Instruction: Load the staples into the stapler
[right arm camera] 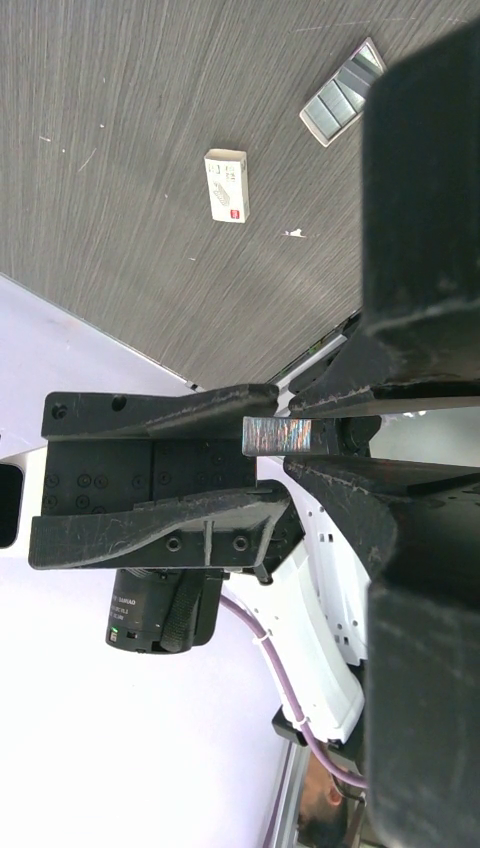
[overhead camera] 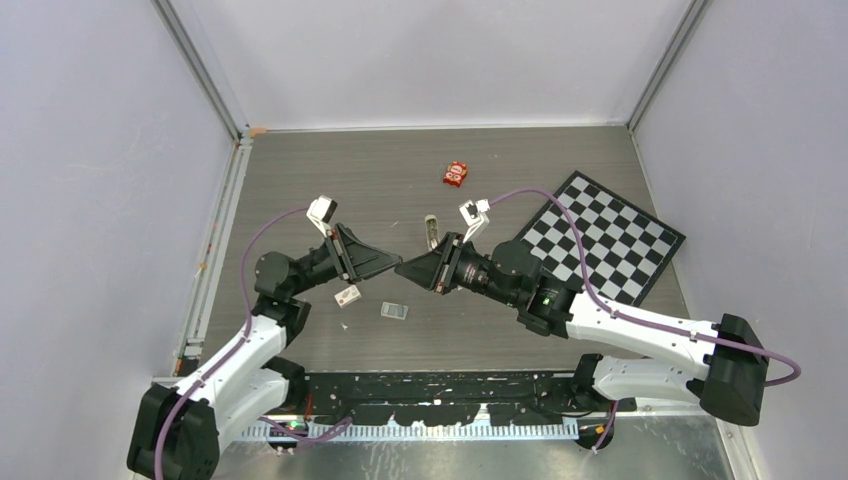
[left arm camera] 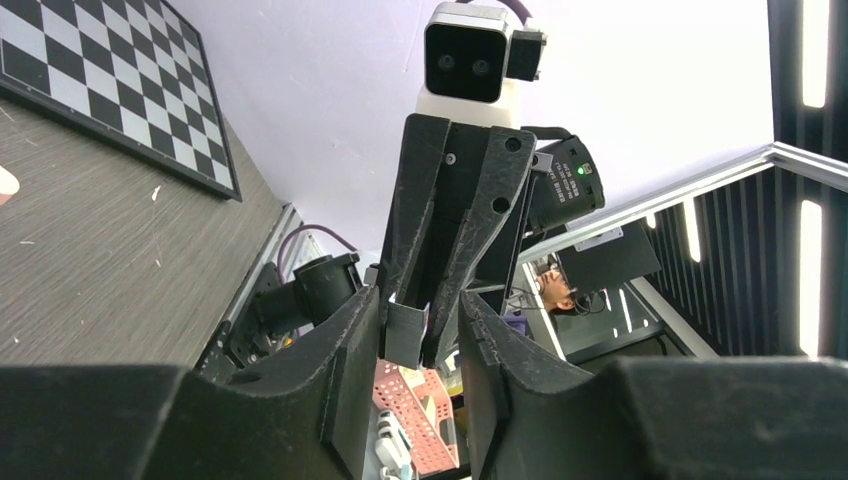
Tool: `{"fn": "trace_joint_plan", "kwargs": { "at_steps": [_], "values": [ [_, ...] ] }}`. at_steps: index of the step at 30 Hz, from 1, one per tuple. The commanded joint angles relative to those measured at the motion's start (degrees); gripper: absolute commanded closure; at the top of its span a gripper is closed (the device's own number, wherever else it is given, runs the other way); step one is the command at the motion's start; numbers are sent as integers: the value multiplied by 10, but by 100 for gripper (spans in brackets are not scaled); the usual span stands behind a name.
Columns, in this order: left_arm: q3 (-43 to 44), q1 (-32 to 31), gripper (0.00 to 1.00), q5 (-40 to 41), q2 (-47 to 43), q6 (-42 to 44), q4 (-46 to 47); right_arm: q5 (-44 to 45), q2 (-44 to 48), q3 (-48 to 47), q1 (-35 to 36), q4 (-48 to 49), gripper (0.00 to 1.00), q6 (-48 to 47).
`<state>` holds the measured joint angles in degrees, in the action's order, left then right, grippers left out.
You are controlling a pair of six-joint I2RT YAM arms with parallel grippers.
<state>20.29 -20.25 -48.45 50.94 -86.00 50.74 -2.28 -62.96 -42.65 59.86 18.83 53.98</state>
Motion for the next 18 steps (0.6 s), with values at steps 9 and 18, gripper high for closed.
{"fn": "trace_joint_plan", "kwargs": {
  "at_steps": [9,18],
  "values": [
    [-8,-2,76,21,-21,-11,28,-3,5,-3,-1,45,74,9],
    [-8,-2,81,30,-32,27,-22,8,11,11,-2,37,70,16]
  ]
}}
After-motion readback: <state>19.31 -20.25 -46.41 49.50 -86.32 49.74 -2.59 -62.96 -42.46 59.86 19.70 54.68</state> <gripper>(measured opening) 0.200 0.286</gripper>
